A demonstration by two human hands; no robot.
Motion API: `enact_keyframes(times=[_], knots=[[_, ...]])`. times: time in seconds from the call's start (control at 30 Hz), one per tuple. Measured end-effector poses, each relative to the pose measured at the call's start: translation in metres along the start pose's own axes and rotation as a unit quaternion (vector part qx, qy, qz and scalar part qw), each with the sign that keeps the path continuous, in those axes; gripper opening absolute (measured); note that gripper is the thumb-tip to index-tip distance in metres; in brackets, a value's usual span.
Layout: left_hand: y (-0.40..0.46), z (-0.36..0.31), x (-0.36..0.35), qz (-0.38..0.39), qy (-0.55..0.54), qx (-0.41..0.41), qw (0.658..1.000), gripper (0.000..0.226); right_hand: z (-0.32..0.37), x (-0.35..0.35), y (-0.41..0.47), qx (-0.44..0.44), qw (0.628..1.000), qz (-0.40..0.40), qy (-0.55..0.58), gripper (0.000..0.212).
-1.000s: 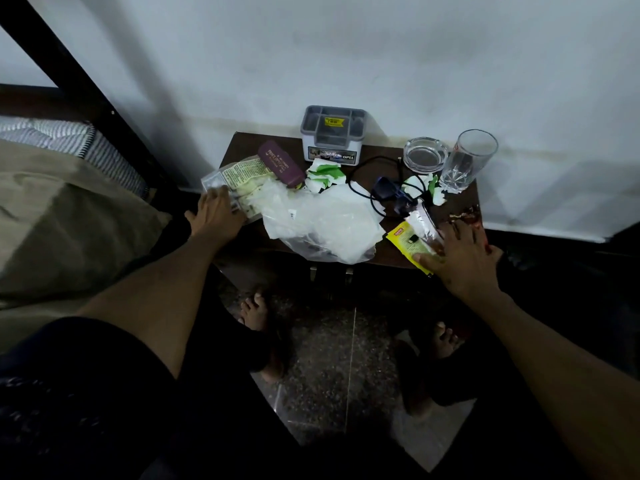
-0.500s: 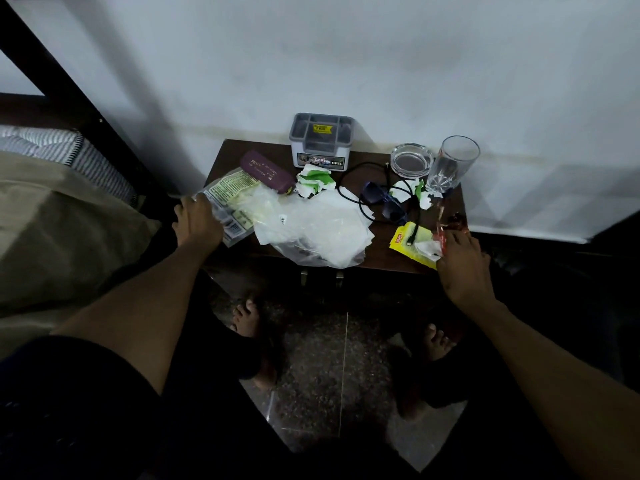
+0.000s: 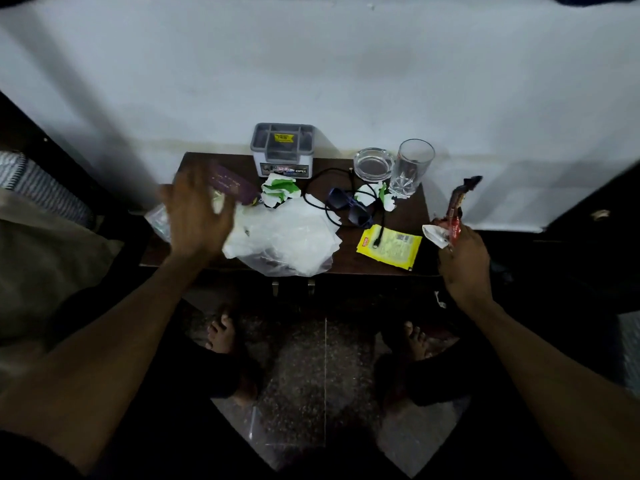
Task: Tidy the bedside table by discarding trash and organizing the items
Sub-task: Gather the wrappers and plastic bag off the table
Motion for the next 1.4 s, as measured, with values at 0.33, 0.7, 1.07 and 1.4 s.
enact_keyframes(times=[0.33, 0.7, 1.07, 1.4], knots=[[-0.110, -0.261, -0.124, 0.193, 0.040, -0.351, 0.916, 0.056, -0.011, 0.023, -0.015, -0.005, 0.992, -0.019, 0.125, 0.028], [-0.144, -0.298, -0.174, 0.267, 0.129, -0.369, 0.881, 0.028, -0.072, 0.026, -0.026, -0.158, 0.972, 0.003, 0.171, 0.030], [-0.127, -0.415, -0.189, 0.326, -0.241, -0.109, 0.908, 0.010, -0.147, 0.048, -0.027, -0.225, 0.969, -0.008, 0.098, 0.049], [-0.160, -0.398, -0.206, 0.448, -0.269, -0.091, 0.848, 0.046, -0.195, 0.001, -0.034, -0.299, 0.930, 0.201, 0.075, 0.088]])
Point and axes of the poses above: each hand's wrist, its own y-axis towards the middle knuckle, its own x-axis out of the back of the hand, z = x × y, the point moved 10 cm from there along y, towards the middle knuckle, and after that the axes turned 2 degrees about x, right-handed, at the moved point
